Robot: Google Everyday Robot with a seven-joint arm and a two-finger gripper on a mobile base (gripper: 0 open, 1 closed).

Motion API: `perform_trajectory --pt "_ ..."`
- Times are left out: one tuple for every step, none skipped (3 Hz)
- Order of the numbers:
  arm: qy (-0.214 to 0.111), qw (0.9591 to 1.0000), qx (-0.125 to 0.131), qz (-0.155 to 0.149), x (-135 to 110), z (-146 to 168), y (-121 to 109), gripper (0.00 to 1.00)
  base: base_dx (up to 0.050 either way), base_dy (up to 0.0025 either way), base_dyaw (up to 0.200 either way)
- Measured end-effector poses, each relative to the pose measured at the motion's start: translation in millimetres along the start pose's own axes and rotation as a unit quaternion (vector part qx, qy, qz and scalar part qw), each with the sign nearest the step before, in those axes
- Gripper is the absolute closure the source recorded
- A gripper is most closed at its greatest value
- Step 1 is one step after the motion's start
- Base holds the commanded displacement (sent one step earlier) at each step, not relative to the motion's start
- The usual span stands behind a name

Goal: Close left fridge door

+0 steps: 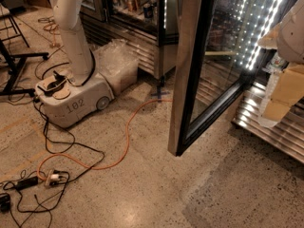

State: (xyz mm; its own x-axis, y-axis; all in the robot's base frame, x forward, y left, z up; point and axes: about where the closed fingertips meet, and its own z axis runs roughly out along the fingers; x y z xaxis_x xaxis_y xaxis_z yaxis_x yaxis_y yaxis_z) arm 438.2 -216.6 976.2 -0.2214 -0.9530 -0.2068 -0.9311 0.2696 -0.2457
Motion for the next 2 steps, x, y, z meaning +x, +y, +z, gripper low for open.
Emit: perform_trajectory --pt "0.000 1.0000 0.000 0.000 -0.1 -0.1 -0.1 0.00 -0.020 -0.00178 0.181" --pt "0.000 1.0000 0.000 0.000 -0.1 -0.1 -0.1 0.00 0.039 0.00241 0.122"
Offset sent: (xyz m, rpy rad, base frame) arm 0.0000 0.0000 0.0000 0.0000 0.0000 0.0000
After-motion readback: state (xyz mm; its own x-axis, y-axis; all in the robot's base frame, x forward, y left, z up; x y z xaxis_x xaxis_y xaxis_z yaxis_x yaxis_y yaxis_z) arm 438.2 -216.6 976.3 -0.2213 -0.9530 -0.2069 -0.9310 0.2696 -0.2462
